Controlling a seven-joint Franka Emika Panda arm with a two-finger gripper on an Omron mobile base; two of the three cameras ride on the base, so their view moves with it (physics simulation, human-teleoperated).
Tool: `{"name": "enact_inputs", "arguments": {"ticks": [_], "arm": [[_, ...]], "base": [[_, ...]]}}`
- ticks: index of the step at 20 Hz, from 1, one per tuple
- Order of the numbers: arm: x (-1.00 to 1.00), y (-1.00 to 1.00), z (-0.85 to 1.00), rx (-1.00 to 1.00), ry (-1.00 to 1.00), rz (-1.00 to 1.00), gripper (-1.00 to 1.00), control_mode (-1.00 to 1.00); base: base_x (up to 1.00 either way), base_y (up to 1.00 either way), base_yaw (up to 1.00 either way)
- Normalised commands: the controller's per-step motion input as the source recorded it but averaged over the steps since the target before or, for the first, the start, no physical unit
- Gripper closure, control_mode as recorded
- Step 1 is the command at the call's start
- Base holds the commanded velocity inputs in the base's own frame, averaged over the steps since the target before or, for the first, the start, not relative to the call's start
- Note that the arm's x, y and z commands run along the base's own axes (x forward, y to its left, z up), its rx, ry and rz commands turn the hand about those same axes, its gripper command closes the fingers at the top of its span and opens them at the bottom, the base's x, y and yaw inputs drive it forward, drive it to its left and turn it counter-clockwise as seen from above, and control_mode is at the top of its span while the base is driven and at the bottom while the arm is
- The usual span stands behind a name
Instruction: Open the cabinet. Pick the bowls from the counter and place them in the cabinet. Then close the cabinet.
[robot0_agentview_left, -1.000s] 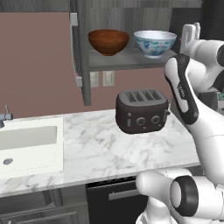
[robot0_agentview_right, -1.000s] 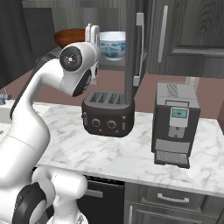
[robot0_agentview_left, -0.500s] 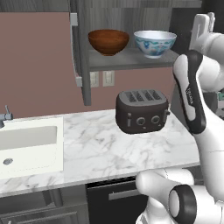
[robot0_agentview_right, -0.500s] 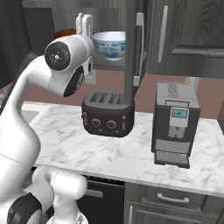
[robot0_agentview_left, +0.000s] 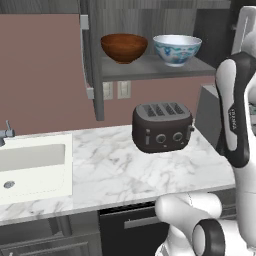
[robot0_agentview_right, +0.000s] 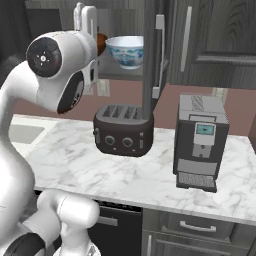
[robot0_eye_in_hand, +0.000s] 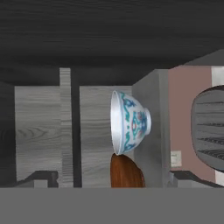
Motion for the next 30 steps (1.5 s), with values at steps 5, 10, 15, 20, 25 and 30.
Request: {"name": "enact_inputs", "arguments": {"ticks": [5, 10, 15, 20, 25, 30], "arm": [[-0.84, 0.00, -0.02, 0.00, -0.02, 0.00, -1.00, -1.00], [-0.90, 0.00, -0.26, 0.00, -0.02, 0.00, -1.00, -1.00], [-0.75, 0.00, -0.02, 0.00, -0.11, 0.00, -1.00, -1.00], [-0.57, -0.04, -0.03, 0.00, -0.01, 0.00, -1.00, -1.00], [-0.40, -0.15, -0.06, 0.00, 0.00, 0.00, -1.00, -1.00], [-0.19, -0.32, -0.30, 0.00, 0.11, 0.03, -1.00, -1.00]], "base": [[0.00, 0.00, 0.00], [0.00, 0.00, 0.00], [0.00, 0.00, 0.00], [0.00, 0.00, 0.00], [0.00, 0.00, 0.00], [0.00, 0.00, 0.00]]}}
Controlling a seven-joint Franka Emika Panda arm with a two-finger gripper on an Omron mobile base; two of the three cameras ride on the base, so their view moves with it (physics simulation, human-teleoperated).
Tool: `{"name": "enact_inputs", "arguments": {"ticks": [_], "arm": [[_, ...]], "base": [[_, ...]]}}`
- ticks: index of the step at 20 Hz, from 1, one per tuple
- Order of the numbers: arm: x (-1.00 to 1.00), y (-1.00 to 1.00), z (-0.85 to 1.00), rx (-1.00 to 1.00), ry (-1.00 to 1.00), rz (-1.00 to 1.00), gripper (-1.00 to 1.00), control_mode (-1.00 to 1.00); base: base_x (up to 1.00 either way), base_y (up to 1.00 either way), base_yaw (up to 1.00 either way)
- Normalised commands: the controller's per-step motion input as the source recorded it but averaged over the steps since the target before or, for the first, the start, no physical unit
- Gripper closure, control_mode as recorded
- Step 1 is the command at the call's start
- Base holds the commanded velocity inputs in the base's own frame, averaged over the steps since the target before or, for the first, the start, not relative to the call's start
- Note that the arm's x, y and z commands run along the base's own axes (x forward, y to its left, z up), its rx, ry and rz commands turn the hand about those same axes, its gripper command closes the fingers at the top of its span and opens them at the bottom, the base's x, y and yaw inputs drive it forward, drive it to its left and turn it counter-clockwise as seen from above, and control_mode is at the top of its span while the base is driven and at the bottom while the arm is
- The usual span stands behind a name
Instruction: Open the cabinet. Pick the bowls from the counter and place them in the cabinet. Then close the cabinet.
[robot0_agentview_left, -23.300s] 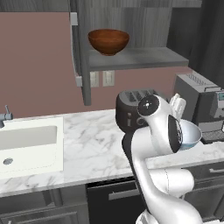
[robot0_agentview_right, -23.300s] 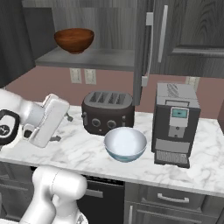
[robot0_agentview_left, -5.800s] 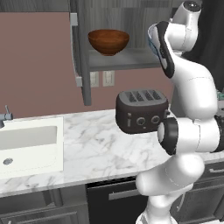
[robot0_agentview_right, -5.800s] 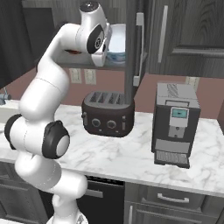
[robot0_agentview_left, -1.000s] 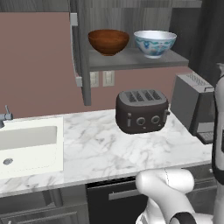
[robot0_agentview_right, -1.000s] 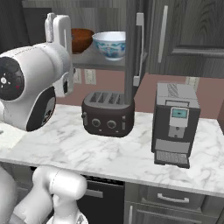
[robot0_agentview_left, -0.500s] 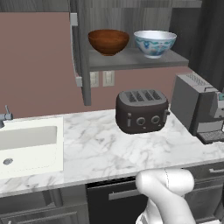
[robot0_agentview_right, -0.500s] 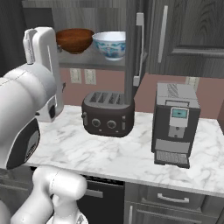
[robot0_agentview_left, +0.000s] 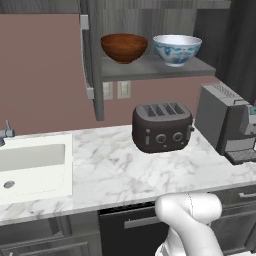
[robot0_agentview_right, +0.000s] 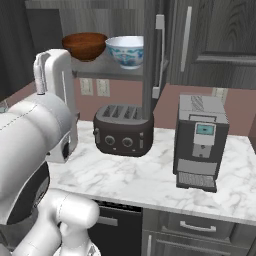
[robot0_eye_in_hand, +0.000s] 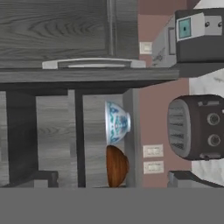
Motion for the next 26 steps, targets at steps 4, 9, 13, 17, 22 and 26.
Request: {"name": "enact_inputs", "arguments": {"ticks": [4, 9, 13, 17, 22, 26], "arm": [[-0.01, -0.39, -0.31, 0.00, 0.07, 0.07, -1.00, -1.00], [0.00, -0.22, -0.17, 0.00, -0.01, 0.10, -1.00, -1.00], [0.00, -0.23, -0.11, 0.05, -0.24, 0.13, -1.00, -1.00], [0.02, -0.24, -0.17, 0.03, -0.26, 0.14, -1.00, -1.00], [0.12, -0.22, -0.18, 0.01, -0.18, 0.13, -1.00, -1.00], [0.24, -0.24, -0.18, 0.00, -0.08, 0.12, -1.00, -1.00]], "base": [[0.00, 0.00, 0.00], [0.00, 0.00, 0.00], [0.00, 0.00, 0.00], [0.00, 0.00, 0.00], [0.00, 0.00, 0.00], [0.00, 0.00, 0.00]]}}
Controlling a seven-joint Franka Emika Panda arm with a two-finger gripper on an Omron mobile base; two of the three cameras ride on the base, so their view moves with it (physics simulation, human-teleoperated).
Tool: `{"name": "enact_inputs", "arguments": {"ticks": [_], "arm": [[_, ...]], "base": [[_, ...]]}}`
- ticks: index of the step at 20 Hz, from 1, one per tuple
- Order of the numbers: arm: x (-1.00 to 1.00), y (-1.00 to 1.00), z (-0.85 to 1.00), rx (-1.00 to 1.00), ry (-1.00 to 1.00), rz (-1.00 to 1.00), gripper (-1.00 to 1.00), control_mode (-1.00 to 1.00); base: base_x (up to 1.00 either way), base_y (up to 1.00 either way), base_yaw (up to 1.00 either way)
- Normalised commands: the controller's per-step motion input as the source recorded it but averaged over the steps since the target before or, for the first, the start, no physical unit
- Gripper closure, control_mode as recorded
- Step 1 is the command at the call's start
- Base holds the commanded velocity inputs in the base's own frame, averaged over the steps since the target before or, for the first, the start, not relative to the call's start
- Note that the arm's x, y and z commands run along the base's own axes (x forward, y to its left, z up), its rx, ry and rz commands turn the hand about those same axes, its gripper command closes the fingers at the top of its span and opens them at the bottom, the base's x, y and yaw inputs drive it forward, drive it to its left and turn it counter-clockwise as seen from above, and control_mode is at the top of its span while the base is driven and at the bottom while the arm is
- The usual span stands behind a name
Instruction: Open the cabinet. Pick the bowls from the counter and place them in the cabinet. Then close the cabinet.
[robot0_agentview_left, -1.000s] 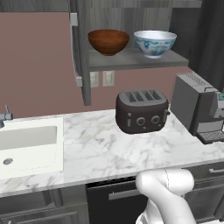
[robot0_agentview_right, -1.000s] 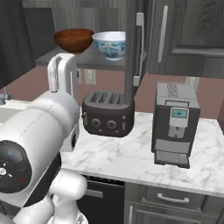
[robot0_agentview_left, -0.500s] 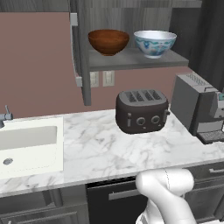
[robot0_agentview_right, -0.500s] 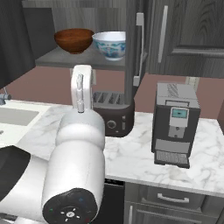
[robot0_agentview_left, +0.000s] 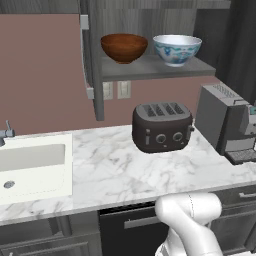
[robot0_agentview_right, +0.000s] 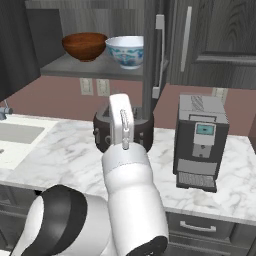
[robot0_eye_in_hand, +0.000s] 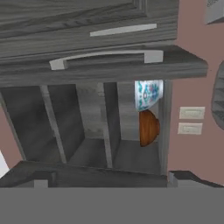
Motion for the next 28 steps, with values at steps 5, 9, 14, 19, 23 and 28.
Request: {"name": "enact_inputs", "arguments": {"ticks": [5, 9, 14, 19, 23, 28], "arm": [[0.31, -0.25, -0.07, 0.00, -0.06, 0.10, -1.00, -1.00], [0.24, -0.38, 0.00, 0.00, -0.03, 0.11, -1.00, -1.00], [0.21, -0.36, 0.00, 0.00, 0.00, 0.11, -1.00, -1.00], [0.23, -0.21, -0.07, 0.00, 0.00, 0.10, -1.00, -1.00], [0.31, -0.09, -0.15, 0.00, 0.00, 0.08, -1.00, -1.00], [0.39, -0.09, -0.13, 0.00, 0.00, 0.07, -1.00, -1.00]], "base": [[0.00, 0.00, 0.00], [0.00, 0.00, 0.00], [0.00, 0.00, 0.00], [0.00, 0.00, 0.00], [0.00, 0.00, 0.00], [0.00, 0.00, 0.00]]}}
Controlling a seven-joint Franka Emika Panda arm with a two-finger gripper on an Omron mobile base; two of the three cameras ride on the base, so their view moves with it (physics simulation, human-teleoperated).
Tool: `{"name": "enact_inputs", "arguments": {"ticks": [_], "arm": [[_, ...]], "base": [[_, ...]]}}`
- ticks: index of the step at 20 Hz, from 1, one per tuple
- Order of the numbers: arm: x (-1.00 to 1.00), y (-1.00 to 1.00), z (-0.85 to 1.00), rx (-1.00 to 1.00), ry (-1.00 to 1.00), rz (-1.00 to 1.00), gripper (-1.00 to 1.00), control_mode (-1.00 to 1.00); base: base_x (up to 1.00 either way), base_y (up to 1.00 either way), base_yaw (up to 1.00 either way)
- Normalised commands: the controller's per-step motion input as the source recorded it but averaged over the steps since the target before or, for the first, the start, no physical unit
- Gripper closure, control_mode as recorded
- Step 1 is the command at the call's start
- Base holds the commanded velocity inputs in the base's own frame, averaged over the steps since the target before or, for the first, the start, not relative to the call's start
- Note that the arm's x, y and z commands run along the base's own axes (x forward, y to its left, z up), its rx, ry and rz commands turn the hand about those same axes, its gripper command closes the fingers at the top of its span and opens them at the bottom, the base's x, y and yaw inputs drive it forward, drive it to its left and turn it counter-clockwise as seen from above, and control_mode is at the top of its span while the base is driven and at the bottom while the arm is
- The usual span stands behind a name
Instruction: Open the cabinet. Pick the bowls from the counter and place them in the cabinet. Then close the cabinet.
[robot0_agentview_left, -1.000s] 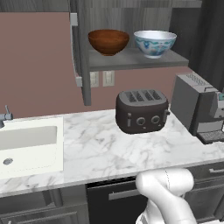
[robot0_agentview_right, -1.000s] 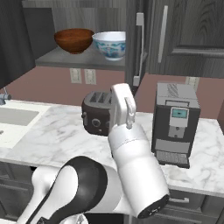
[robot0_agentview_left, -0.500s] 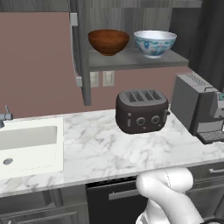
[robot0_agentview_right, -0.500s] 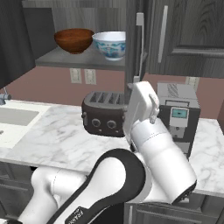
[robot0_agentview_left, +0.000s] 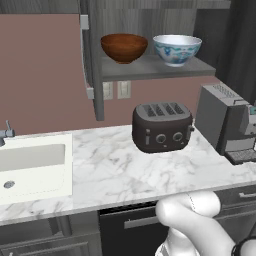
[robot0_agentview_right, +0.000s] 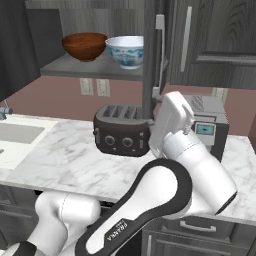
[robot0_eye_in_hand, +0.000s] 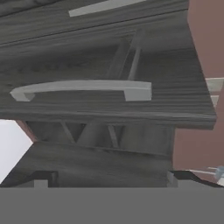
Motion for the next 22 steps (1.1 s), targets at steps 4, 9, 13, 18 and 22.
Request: {"name": "enact_inputs", "arguments": {"ticks": [4, 9, 13, 18, 22], "arm": [[0.41, -0.08, -0.14, 0.00, 0.00, 0.07, -1.00, -1.00], [0.49, -0.04, -0.18, 0.00, 0.00, 0.06, -1.00, -1.00], [0.43, -0.09, -0.18, 0.00, 0.00, 0.05, -1.00, -1.00], [0.40, -0.14, -0.07, 0.00, 0.00, 0.06, -1.00, -1.00], [0.19, -0.41, -0.01, 0.00, 0.00, 0.10, -1.00, -1.00]], "base": [[0.00, 0.00, 0.00], [0.00, 0.00, 0.00], [0.00, 0.00, 0.00], [0.00, 0.00, 0.00], [0.00, 0.00, 0.00]]}}
